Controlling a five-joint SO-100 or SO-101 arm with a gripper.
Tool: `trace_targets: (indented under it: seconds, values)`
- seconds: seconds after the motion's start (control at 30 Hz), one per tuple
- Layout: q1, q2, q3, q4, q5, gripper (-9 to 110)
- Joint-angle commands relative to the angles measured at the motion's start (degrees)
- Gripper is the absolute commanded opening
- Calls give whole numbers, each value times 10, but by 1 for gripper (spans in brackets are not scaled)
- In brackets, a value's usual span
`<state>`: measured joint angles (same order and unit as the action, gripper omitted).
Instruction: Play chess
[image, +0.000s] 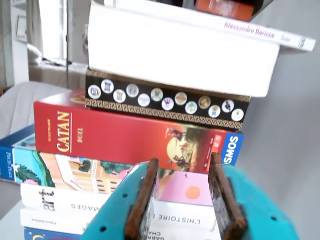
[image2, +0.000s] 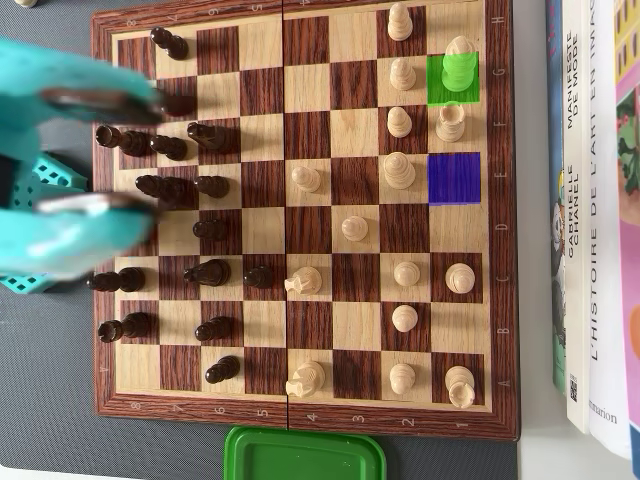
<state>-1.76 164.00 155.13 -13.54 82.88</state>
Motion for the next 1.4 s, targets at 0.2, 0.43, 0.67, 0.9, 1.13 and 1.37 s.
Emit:
trace_targets:
  seconds: [0.2, 0.43, 0.67, 0.9, 1.13, 1.37]
  values:
    - [15, 105, 69, -159, 4, 16]
    - [15, 182, 141, -284, 4, 16]
    - [38, 271, 222, -415, 3, 16]
    - [38, 279, 259, -566, -3, 16]
    - [33, 279, 259, -671, -3, 16]
    - [32, 279, 259, -793, -3, 16]
